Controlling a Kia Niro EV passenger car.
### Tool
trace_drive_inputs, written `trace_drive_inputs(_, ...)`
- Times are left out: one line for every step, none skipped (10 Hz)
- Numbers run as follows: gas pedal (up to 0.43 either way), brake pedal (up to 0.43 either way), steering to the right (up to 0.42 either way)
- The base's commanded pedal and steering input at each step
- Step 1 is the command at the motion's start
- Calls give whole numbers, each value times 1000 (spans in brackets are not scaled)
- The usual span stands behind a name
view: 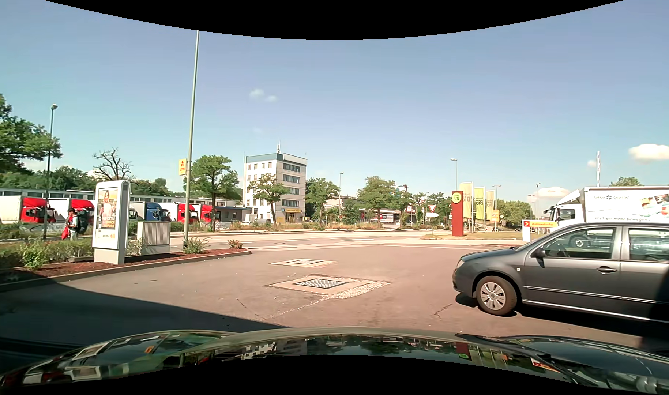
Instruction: Follow the waypoints while adhering to traffic rules and regulations
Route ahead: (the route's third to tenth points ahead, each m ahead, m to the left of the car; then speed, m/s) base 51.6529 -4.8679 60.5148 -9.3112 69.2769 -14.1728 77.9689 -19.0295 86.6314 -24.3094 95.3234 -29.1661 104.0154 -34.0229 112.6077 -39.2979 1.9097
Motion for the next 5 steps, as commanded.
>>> trace_drive_inputs(47, 0, -291)
trace_drive_inputs(47, 0, -260)
trace_drive_inputs(47, 0, -241)
trace_drive_inputs(47, 0, -220)
trace_drive_inputs(47, 0, -204)
